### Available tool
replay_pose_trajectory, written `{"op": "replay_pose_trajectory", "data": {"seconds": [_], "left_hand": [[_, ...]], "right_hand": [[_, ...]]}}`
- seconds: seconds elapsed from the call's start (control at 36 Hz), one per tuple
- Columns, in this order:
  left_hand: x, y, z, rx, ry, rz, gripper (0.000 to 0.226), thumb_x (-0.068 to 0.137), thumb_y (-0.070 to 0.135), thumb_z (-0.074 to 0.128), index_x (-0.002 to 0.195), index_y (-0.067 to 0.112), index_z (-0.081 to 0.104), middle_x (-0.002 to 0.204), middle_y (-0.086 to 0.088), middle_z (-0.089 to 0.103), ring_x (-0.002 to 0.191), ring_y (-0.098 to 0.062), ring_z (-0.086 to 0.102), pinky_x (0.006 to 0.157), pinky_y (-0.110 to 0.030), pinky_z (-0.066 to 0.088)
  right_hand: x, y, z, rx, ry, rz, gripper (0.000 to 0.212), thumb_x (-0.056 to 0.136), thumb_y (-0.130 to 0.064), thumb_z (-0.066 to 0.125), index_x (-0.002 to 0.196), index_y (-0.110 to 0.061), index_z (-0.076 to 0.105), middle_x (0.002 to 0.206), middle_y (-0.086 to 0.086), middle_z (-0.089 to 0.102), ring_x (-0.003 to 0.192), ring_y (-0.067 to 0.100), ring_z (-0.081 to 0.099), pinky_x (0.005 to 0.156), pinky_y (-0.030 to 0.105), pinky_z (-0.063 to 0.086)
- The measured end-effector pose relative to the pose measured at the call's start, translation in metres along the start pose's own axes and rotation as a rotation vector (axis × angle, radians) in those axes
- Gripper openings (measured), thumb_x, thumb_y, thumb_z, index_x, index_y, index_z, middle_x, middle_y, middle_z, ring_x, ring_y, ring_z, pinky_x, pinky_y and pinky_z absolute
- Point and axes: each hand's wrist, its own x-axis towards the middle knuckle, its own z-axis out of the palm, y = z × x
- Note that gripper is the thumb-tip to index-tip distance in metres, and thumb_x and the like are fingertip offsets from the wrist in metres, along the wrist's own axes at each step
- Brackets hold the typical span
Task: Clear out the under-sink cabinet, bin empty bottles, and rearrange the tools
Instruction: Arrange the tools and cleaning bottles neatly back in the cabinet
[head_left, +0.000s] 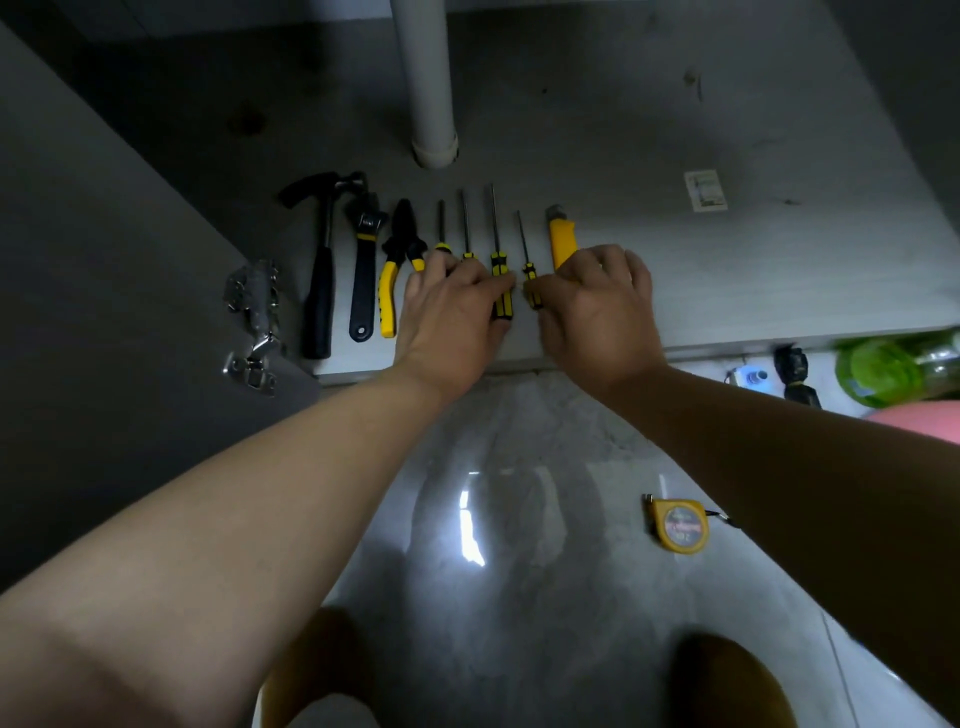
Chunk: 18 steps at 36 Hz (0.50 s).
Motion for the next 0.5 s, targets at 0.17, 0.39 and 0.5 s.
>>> {"op": "replay_pose_trajectory", "data": {"seconds": [0.17,0.39,0.5], "left_hand": [[-0.005,0.014,-0.009,0.053,0.067,0.018,0.045,0.088,0.036,0.069,0.132,0.026,0.063,0.125,0.001,0.058,0.125,-0.028,0.042,0.101,-0.039,0.032],[-0.043,0.083,0.009,0.016,0.12,0.502,0.019,0.09,0.023,0.062,0.107,0.02,0.067,0.112,-0.005,0.061,0.109,-0.03,0.053,0.085,-0.043,0.043],[-0.074,0.113,0.041,-0.027,-0.383,0.615,0.037,0.093,0.028,0.058,0.129,0.026,0.058,0.125,-0.003,0.049,0.114,-0.026,0.049,0.089,-0.041,0.044]], "right_hand": [[-0.017,0.039,-0.025,-0.054,0.033,-0.201,0.027,0.099,-0.033,0.051,0.114,-0.016,0.066,0.105,0.009,0.058,0.105,0.032,0.05,0.082,0.041,0.037],[-0.089,0.101,-0.053,-0.143,-0.304,-0.304,0.031,0.078,-0.014,0.064,0.109,-0.018,0.068,0.096,0.008,0.061,0.087,0.034,0.062,0.072,0.04,0.045],[-0.145,0.114,-0.034,0.022,-0.524,-0.123,0.035,0.083,-0.018,0.065,0.118,-0.019,0.065,0.106,0.006,0.058,0.084,0.036,0.064,0.068,0.041,0.05]]}}
